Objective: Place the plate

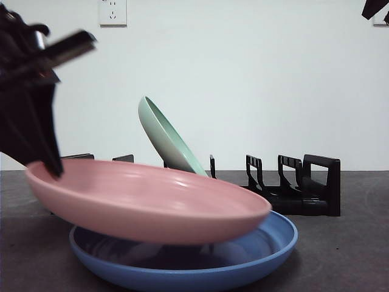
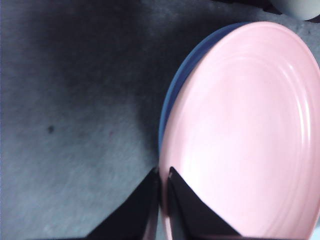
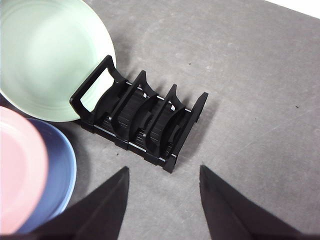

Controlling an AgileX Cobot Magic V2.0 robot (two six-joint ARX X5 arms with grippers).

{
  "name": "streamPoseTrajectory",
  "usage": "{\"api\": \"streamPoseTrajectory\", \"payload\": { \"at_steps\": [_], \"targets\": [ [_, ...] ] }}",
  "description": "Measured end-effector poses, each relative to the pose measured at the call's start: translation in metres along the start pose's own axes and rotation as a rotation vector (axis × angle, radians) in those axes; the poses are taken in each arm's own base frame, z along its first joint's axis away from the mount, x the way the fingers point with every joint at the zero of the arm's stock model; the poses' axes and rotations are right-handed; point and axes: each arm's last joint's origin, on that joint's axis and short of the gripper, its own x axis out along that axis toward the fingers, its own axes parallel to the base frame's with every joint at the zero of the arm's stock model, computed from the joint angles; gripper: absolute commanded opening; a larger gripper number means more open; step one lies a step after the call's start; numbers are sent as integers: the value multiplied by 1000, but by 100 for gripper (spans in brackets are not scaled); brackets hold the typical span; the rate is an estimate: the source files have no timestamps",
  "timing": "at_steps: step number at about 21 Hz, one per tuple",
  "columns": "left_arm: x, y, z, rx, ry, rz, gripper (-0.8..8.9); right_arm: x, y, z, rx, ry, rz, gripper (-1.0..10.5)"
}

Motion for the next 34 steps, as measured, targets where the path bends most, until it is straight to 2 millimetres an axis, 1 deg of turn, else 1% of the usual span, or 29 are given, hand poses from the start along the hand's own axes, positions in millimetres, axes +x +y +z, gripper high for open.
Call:
{"api": "streamPoseTrajectory", "payload": {
  "at_steps": [6, 11, 12, 13, 15, 16, 18, 20, 22, 24, 27, 30, 32, 34],
  "targets": [
    [30, -6, 5, 12, 30, 9, 10, 0, 0, 0, 0, 0, 0, 219],
    [43, -5, 7, 5, 44, 19, 21, 0, 1, 0, -3, 0, 5, 219],
    [44, -5, 7, 4, 49, 23, 68, 0, 2, 0, -6, 0, 8, 219],
    [44, -5, 7, 3, 51, 23, 147, 0, 2, 0, -7, 0, 9, 219],
    [44, -5, 7, -2, 56, 27, 232, 0, 2, 0, -7, 0, 9, 219],
    [44, -4, 6, -5, 68, 34, 257, 0, 2, 0, -7, 0, 9, 219],
    [40, -2, 2, 2, 118, 74, 259, 0, 2, 0, -7, 0, 9, 219],
    [26, -7, 6, 51, 114, 67, 259, 0, 2, 0, -5, 0, 11, 219],
    [-1, -15, 12, 126, 42, 14, 258, 0, 4, 0, 0, 0, 21, 219],
    [-30, -16, 17, 195, -53, -32, 254, 1, 8, 1, -5, 0, 37, 219],
    [-68, -4, 13, 254, -176, -54, 254, 1, 11, 1, -1, 1, 53, 219],
    [-103, 15, 2, 265, -288, -27, 254, 4, 14, 1, 9, 10, 69, 219],
    [-121, 27, -9, 265, -334, 12, 254, 12, 17, 2, 17, 39, 105, 219],
    [-136, 37, -22, 264, -379, 55, 254, 26, 23, 4, 20, 88, 143, 220]
  ]
}}
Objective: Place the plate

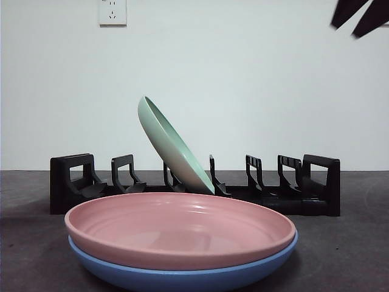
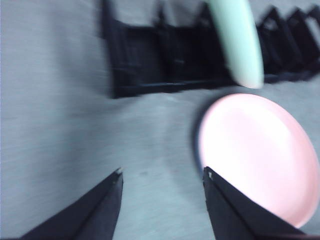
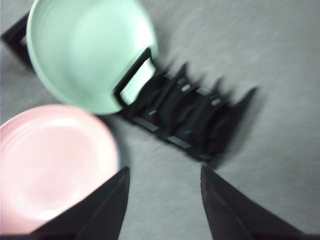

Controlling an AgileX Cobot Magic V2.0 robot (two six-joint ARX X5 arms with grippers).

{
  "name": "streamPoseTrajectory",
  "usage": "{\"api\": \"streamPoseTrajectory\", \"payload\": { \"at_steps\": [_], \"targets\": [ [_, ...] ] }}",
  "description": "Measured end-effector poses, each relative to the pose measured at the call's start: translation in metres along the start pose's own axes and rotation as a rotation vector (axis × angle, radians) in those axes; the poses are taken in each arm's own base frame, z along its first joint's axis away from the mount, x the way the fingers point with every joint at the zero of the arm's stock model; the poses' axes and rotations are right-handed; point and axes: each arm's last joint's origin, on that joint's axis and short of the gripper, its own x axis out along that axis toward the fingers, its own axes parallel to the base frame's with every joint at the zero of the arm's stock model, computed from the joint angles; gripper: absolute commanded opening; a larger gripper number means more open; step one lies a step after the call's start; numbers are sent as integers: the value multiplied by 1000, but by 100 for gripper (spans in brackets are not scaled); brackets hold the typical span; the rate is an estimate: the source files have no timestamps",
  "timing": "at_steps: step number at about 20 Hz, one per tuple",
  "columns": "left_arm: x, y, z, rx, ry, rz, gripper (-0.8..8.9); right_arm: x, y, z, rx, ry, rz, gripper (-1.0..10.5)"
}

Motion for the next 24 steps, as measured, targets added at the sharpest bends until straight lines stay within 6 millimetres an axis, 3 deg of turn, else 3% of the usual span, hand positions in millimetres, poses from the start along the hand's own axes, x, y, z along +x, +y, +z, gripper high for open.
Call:
{"api": "streamPoseTrajectory", "payload": {
  "at_steps": [5, 10, 14, 19, 24],
  "targets": [
    [-27, 3, -17, 0, -60, 19, 254, 40, 28, 38, -2, 98, 142, 220],
    [-31, 3, -21, -7, -76, 16, 254, 79, 70, 91, -4, 184, 253, 220],
    [-31, 3, -21, -21, -77, 15, 254, 107, 102, 120, -43, 167, 252, 220],
    [-31, 3, -20, -32, -78, 15, 254, 140, 129, 126, -83, 136, 171, 220],
    [-31, 3, -20, -43, -79, 14, 253, 169, 134, 119, -72, 166, 145, 220]
  ]
}}
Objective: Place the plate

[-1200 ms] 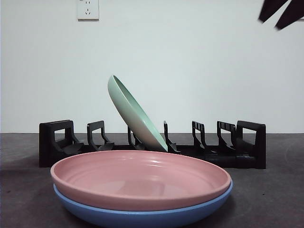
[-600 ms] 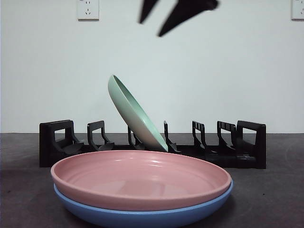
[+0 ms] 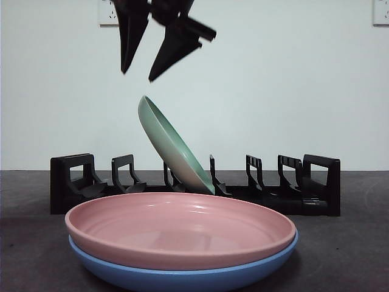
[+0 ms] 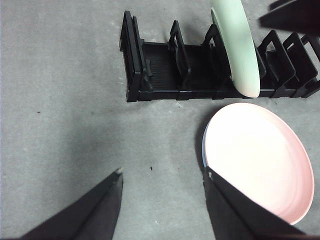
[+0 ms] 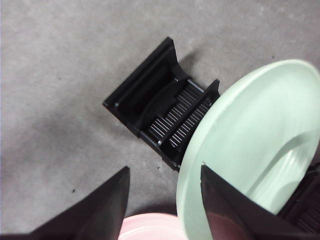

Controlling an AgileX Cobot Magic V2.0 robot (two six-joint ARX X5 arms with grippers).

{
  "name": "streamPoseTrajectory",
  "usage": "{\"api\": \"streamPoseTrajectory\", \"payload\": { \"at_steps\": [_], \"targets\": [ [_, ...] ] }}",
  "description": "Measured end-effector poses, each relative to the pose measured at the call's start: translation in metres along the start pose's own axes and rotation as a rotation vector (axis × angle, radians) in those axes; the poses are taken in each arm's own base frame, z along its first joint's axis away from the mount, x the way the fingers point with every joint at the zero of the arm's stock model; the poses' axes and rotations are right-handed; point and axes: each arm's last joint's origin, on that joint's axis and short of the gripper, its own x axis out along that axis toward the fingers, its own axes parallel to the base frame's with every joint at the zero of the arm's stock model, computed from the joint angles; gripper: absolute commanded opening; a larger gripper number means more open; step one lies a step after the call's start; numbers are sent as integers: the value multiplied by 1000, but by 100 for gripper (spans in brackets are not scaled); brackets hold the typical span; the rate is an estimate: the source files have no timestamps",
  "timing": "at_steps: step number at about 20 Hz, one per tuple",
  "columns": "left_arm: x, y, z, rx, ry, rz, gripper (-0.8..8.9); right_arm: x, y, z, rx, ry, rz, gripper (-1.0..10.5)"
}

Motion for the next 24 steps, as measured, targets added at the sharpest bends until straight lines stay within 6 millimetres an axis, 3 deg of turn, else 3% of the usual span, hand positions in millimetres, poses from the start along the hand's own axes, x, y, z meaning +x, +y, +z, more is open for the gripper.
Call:
{"api": "streamPoseTrajectory", "payload": {
  "at_steps": [4, 12, 18, 24],
  "targets": [
    [0, 0, 0, -13, 0, 0, 253, 19, -3, -4, 4, 42, -15, 220],
    [0, 0, 0, -15, 0, 0, 253, 33, -3, -8, 11, 82, -22, 175],
    [0, 0, 0, -15, 0, 0, 251, 34, -2, -10, 9, 98, -22, 25],
    [0, 0, 0, -15, -1, 0, 251, 34, -1, -14, 14, 134, -23, 19]
  ]
}}
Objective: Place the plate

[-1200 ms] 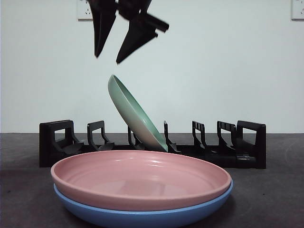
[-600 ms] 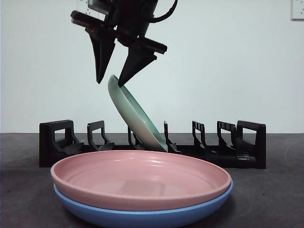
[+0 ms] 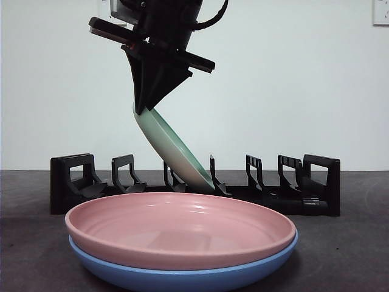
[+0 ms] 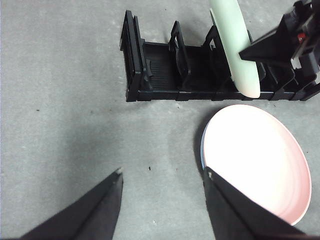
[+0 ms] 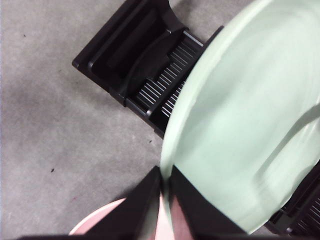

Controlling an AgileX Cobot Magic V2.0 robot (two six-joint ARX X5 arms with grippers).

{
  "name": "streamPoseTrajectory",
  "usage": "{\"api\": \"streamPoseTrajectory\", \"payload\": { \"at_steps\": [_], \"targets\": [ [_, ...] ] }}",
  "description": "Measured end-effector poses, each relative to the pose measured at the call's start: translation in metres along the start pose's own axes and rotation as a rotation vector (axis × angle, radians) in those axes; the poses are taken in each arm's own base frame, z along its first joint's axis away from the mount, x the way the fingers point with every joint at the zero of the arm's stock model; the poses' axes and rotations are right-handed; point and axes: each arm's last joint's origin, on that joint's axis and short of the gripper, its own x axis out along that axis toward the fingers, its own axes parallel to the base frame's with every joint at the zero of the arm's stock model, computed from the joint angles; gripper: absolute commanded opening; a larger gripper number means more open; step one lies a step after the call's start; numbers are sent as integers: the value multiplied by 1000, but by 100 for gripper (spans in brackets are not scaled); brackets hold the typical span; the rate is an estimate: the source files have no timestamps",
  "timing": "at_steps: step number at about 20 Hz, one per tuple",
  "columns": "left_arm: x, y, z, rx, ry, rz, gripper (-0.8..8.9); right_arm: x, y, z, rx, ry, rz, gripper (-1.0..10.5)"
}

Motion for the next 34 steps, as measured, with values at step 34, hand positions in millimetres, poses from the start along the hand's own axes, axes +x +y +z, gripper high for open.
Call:
{"api": "streamPoseTrajectory", "payload": {
  "at_steps": [34],
  "targets": [
    [0, -1, 6, 8, -57, -15, 250, -109, 55, -122, -380, -155, -72, 19]
  ]
}}
